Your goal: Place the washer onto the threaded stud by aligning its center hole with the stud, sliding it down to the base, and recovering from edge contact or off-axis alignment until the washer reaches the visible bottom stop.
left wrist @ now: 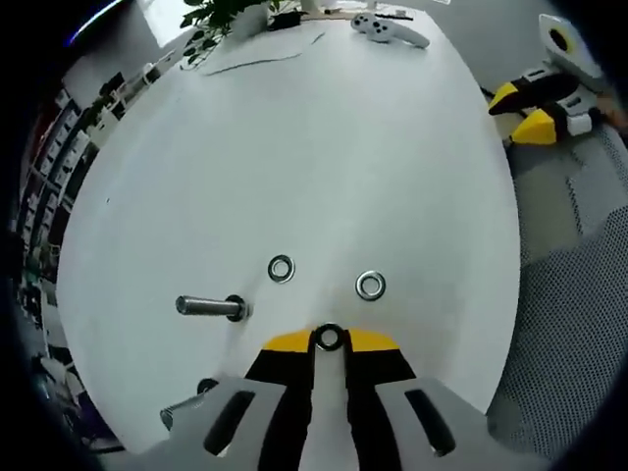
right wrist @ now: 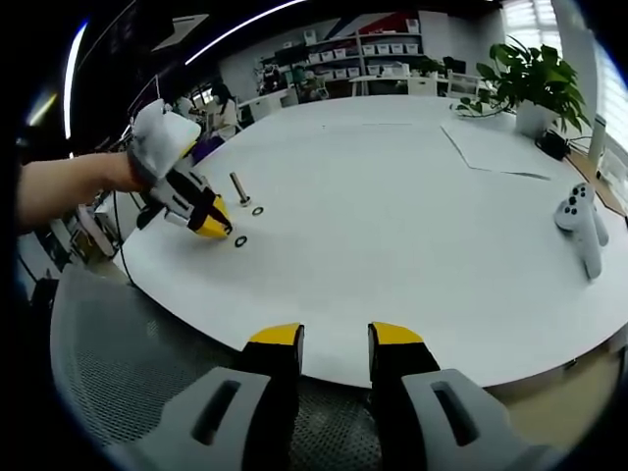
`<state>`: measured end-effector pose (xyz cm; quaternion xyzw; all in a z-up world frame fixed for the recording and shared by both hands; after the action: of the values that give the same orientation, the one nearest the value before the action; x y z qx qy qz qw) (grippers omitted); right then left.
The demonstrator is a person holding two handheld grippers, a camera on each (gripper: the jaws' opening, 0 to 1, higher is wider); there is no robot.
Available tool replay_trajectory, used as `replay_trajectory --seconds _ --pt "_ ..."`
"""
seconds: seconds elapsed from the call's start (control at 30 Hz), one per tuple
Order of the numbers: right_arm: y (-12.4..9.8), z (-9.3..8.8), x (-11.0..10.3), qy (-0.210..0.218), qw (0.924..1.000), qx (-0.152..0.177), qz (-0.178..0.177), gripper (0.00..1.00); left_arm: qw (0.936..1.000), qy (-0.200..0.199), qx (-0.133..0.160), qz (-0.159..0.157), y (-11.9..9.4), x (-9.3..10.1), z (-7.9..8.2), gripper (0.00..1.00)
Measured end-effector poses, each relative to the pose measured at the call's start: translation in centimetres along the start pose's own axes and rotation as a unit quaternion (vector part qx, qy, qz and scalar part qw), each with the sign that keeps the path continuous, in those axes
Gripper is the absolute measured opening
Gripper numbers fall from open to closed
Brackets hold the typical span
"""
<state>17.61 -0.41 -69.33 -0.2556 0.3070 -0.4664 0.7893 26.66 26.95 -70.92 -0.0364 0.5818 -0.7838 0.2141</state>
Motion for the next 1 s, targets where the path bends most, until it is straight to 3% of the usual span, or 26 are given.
replay_trajectory --seconds 0.27,0.43,1.0 --pt "0.0 0.0 0.0 0.001 1.0 0.001 0.001 0.29 0.9991 -0.04 0.016 -0.003 -0.8 -0.2 0.3 0.08" --pt "0.0 0.0 0.0 0.001 1.0 0.002 0.001 0.29 0.9985 -0.053 0.007 -0.012 -1.4 -0.3 0.2 0.08" --pt "0.0 0.0 0.0 0.002 1.0 0.001 -0.001 0.29 0.9981 -0.057 0.02 0.014 -4.2 -2.4 0.8 0.08"
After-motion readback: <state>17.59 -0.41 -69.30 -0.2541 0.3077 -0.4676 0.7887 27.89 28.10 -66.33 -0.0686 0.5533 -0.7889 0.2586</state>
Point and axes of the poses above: the point that each gripper's makers call its tool centre point, and the gripper's own axes: y roughly forward along the fingers, x roughly to its right, z roughly out of its top, the point moved 9 cm from there along -y, roughly backward along the fingers, and after that the axes turned 6 degrees about y, right-handed, at the moved point
